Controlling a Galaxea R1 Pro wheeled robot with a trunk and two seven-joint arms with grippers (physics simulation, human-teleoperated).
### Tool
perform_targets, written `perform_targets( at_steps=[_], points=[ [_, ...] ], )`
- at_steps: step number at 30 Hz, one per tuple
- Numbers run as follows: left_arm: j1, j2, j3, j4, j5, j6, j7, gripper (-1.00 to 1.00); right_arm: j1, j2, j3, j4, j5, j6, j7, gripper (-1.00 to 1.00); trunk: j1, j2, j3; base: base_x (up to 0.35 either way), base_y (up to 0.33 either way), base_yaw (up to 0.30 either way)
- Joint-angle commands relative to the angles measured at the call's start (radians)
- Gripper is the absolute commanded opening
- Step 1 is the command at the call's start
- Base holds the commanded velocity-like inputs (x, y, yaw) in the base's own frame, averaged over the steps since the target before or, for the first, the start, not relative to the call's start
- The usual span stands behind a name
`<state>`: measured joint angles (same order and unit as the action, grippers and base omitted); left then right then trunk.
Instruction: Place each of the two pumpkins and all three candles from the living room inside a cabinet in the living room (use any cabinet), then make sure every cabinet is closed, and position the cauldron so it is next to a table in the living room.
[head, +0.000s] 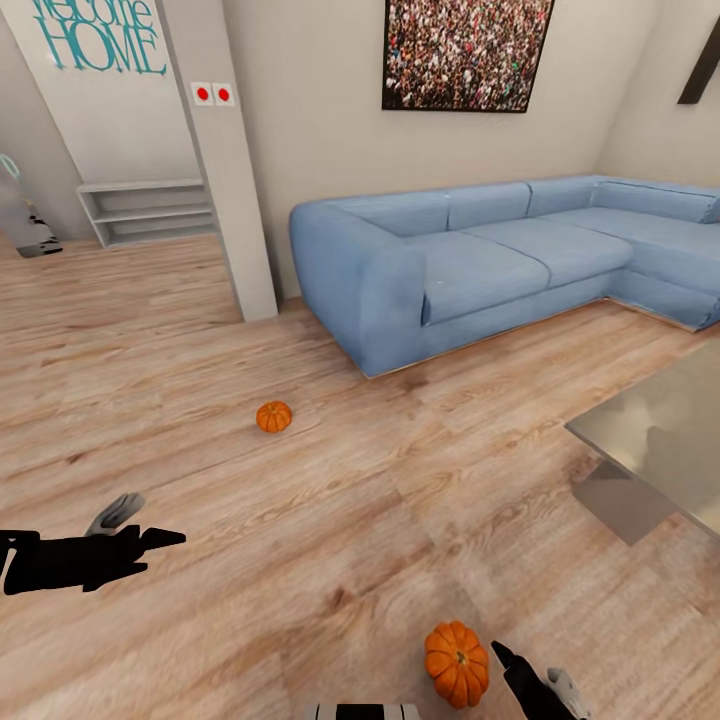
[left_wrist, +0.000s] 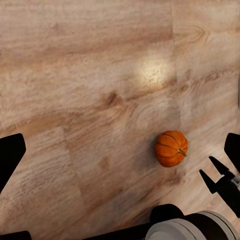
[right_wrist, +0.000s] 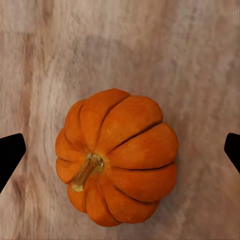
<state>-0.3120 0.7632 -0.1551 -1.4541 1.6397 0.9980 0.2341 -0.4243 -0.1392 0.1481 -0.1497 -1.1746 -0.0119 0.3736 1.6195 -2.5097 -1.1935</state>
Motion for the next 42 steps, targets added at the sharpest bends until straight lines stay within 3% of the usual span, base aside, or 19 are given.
perform_targets(
  at_steps=[1, 23, 42],
  points=[
    [-0.001, 0.001, -0.001, -0.001, 0.010, 0.001, 0.010, 1.00, -0.001, 0.000, 0.008, 0.001, -0.010, -0.003, 0.003, 1.00, 0.000, 0.000, -0.001, 0.026, 0.000, 0.000],
    [-0.001, -0.002, 0.000, 0.000, 0.014, 0.000, 0.009, 1.00, -0.001, 0.000, 0.010, -0.001, -0.008, -0.005, 0.002, 1.00, 0.000, 0.000, -0.001, 0.011, 0.064, 0.000],
    [-0.001, -0.004, 0.000, -0.005, 0.015, 0.000, 0.008, 1.00, -0.001, 0.001, 0.010, -0.001, -0.007, -0.006, 0.003, 1.00, 0.008, -0.004, -0.067, 0.000, 0.000, 0.000]
  ],
)
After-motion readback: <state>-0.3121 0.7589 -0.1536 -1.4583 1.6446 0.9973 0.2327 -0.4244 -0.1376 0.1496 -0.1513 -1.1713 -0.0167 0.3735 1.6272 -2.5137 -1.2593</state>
